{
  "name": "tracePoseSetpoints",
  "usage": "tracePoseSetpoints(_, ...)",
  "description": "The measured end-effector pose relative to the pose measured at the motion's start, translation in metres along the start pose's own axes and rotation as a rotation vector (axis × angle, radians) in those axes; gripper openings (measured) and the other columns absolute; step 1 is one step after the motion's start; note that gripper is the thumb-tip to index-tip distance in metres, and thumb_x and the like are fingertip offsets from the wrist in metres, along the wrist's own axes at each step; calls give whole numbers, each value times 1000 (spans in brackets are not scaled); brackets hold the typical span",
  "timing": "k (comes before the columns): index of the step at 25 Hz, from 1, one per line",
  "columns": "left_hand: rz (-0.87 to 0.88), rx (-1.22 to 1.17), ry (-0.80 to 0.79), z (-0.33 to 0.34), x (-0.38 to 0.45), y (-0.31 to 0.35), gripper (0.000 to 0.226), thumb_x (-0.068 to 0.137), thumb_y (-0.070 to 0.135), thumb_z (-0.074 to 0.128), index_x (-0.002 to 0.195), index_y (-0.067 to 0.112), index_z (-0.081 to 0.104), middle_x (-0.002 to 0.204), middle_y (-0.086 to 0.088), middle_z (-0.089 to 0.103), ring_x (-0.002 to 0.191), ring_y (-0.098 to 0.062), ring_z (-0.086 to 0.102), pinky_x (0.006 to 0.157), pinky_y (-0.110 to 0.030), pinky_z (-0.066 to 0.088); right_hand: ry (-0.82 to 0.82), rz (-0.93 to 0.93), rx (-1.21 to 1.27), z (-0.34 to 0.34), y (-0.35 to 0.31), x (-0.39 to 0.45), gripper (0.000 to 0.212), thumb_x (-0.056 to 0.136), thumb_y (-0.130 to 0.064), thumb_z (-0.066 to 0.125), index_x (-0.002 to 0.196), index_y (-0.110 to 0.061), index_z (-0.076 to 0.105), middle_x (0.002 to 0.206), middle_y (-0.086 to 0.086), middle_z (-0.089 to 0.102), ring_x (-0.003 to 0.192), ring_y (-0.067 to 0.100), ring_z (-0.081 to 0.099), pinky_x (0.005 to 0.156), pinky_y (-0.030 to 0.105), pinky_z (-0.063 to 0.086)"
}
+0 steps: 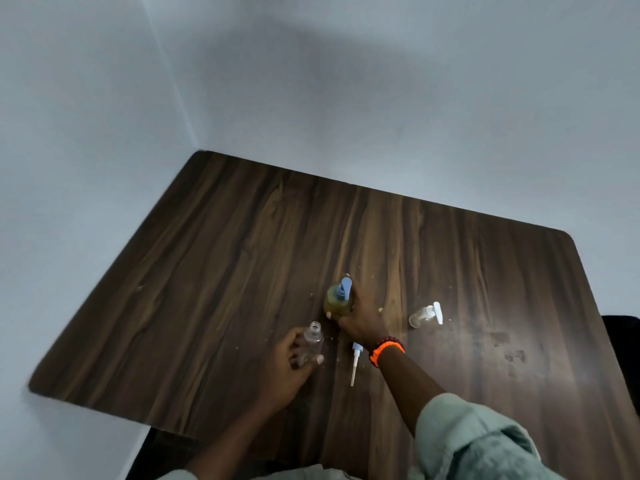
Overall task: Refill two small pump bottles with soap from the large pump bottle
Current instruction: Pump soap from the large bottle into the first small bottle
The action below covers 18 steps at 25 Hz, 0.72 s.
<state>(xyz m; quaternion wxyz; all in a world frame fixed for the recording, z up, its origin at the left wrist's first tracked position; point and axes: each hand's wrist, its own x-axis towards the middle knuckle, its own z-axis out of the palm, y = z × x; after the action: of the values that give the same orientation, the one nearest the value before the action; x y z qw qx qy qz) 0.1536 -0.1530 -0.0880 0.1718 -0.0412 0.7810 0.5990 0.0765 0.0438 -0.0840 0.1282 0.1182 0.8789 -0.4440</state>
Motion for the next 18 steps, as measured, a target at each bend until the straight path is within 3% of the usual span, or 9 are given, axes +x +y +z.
tracePoseSetpoints(2, 1, 14, 9, -5, 4, 7, 47, 89, 8, 82, 115, 41, 60, 112, 19, 73, 103, 13, 70, 90, -14, 60, 7, -7, 72, 7, 4, 5, 67, 79, -17, 86, 138, -24, 55, 126, 0, 71, 119, 25, 69, 107, 45, 55)
tracePoseSetpoints(4, 17, 8, 12, -10, 8, 15, 46, 89, 7, 81, 114, 40, 60, 115, 15, 73, 106, 5, 72, 90, -14, 60, 32, -21, 145, 9, 5, -1, 61, 77, -26, 89, 129, -32, 59, 118, -10, 73, 110, 10, 71, 104, 41, 58)
tracePoseSetpoints(6, 40, -5, 9, -11, 10, 23, 44, 89, 7, 81, 117, 35, 61, 119, 9, 74, 111, -5, 72, 91, -17, 60, 101, -67, 177, 2, 2, -18, 60, 75, -39, 91, 124, -46, 58, 113, -25, 72, 105, -6, 69, 96, 21, 59)
tracePoseSetpoints(8, 51, -10, 4, -12, 12, 30, 46, 89, 9, 82, 116, 40, 61, 114, 17, 76, 108, 4, 71, 89, -14, 59, 206, -142, 179, -9, -3, -41, 60, 69, -51, 92, 117, -57, 56, 112, -38, 66, 103, -11, 66, 83, 8, 57)
tracePoseSetpoints(10, 65, -14, -45, -12, 9, 35, 49, 88, 14, 84, 114, 47, 60, 108, 35, 74, 104, 18, 68, 82, -6, 55, 273, -162, 220, -20, -3, -64, 62, 63, -58, 92, 114, -49, 58, 113, -23, 68, 102, 2, 68, 82, 22, 62)
tracePoseSetpoints(12, 92, -38, -111, -12, 4, 41, 48, 87, 22, 85, 120, 48, 61, 116, 37, 72, 111, 14, 68, 86, -11, 57, 276, -127, 340, -27, -1, -88, 69, 60, -57, 94, 115, -35, 58, 109, -8, 70, 99, 14, 73, 84, 37, 66)
tracePoseSetpoints(15, 147, -89, -178, -6, -8, 48, 46, 83, 35, 87, 124, 42, 67, 124, 21, 76, 115, -1, 73, 91, -18, 60, 243, -98, 457, -29, -6, -131, 78, 62, -55, 95, 127, -43, 53, 117, -8, 73, 107, 18, 76, 83, 31, 66)
tracePoseSetpoints(18, 182, -106, -219, 2, -25, 55, 51, 77, 48, 89, 123, 48, 67, 124, 17, 77, 115, -5, 74, 91, -21, 60, 275, -147, 498, -23, -16, -168, 96, 74, -47, 87, 152, -54, 31, 149, -15, 59, 127, 16, 69, 99, 34, 61)
